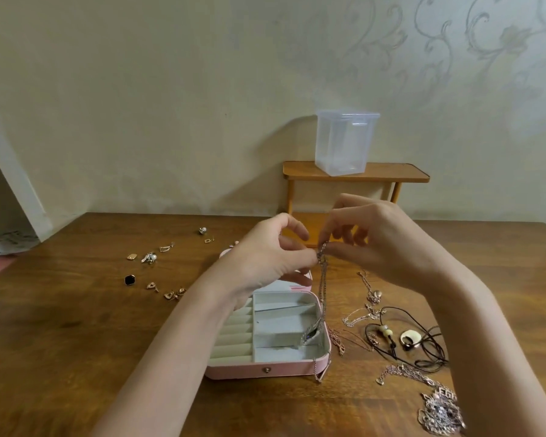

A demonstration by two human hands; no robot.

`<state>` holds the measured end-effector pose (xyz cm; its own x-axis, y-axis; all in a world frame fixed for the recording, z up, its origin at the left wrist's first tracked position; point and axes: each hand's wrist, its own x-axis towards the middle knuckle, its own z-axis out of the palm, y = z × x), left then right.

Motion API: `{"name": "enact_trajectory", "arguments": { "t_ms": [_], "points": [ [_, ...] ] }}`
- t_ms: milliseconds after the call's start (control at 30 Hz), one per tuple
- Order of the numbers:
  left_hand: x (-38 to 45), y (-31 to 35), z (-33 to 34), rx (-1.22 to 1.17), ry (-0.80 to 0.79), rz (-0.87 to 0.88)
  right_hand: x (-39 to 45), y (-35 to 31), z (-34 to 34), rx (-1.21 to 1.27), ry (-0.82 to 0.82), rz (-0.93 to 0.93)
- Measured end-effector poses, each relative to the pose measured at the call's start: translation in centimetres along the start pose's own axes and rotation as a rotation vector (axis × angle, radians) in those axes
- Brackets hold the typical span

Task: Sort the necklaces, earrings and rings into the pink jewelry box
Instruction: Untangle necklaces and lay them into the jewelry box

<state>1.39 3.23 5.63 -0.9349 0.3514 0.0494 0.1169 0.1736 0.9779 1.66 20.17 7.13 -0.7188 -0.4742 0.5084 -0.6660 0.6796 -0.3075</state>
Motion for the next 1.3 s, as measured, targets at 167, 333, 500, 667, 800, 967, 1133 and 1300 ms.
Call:
{"name": "enact_trajectory", "arguments": {
  "t_ms": [167, 333, 500, 667, 800, 967, 1133, 1300],
  "points": [
    [0.1, 0.5, -0.3, -0.378, 0.072, 0.072, 0.1, -0.4, -0.3, 0.186, 0.061, -0.035],
    [0.6, 0.1, 0.3, -0.509, 0.173, 0.080, 0.1, -0.9, 0.3, 0.363, -0.101, -0.035],
    [0.3, 0.0, 0.1, -0.378, 0.050, 0.159, -0.7, 0.0, 0.1, 0.883, -0.038, 0.248],
    [0.1, 0.1, 0.4, -0.254, 0.024, 0.149, -0.6, 0.1, 0.3, 1.122, -0.044, 0.222],
    [-0.1, 1.1, 0.0, -0.612, -0.021, 0.024, -0.6, -0.2, 0.5, 1.249, -0.107, 0.100],
    [-0.1, 1.4, 0.2, -0.849, -0.038, -0.076, -0.1, -0.8, 0.8, 0.814, -0.050, 0.132],
    [-0.1, 0.8, 0.1, -0.495, 0.093, 0.121, -0.3, -0.8, 0.3, 0.891, 0.096, 0.197],
    [-0.1, 0.7, 0.1, -0.416, 0.077, 0.165, 0.1, -0.8, 0.8, 0.907, 0.191, 0.258]
  ]
}}
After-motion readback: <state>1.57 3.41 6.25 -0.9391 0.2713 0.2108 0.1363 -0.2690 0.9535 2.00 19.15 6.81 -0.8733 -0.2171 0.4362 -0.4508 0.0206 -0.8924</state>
